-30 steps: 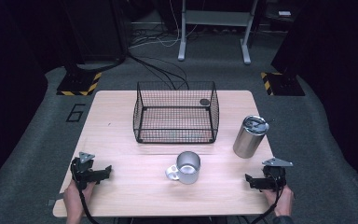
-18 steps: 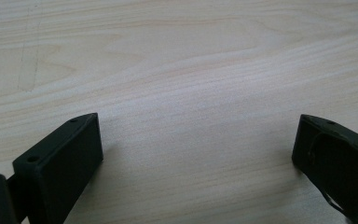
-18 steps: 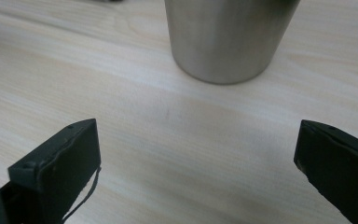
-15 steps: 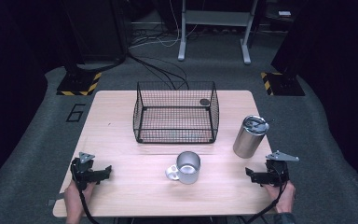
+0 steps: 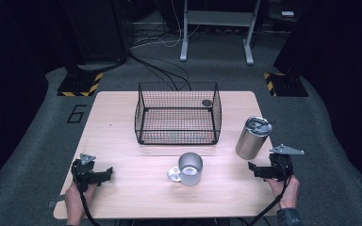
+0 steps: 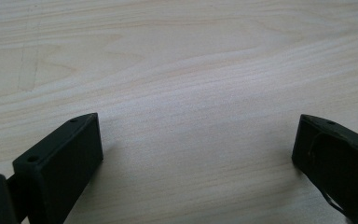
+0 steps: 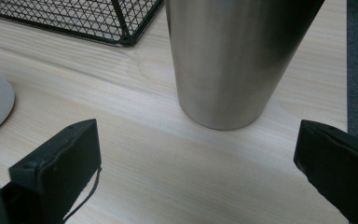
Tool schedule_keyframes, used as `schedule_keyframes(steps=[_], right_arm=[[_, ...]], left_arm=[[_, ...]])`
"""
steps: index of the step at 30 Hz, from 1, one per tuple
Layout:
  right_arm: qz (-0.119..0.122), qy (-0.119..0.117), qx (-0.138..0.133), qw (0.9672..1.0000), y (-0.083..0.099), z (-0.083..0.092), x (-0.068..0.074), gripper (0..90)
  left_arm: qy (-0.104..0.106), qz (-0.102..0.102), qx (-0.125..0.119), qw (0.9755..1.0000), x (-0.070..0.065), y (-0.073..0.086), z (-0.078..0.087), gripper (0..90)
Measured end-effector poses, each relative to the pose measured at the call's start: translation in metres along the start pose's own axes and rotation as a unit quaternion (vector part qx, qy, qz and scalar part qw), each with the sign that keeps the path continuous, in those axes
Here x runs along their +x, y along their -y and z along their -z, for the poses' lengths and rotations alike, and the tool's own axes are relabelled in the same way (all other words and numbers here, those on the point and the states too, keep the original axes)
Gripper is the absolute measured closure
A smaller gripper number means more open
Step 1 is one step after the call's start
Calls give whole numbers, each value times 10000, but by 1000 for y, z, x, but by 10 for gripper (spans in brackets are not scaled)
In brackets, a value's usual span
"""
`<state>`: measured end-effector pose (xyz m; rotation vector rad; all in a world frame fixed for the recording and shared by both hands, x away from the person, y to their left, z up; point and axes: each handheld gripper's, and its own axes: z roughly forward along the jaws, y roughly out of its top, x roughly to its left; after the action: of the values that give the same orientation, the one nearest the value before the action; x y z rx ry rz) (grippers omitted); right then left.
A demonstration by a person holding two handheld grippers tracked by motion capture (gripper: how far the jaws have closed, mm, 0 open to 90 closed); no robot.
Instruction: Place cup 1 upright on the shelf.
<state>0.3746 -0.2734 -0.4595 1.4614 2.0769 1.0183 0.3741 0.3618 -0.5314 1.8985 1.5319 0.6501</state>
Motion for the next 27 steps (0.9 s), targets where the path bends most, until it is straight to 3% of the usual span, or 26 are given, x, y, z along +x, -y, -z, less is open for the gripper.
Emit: schedule_keyframes(steps=[12, 27], right_arm=[[-111, -17, -417, 9991, -30, 5, -6, 0], [-97, 43, -529, 9985, -63, -2, -7, 0]], left_arm=[[-3, 0, -2, 10000, 0, 0, 0, 16], [0, 1, 1, 10000, 0, 0, 0, 16]])
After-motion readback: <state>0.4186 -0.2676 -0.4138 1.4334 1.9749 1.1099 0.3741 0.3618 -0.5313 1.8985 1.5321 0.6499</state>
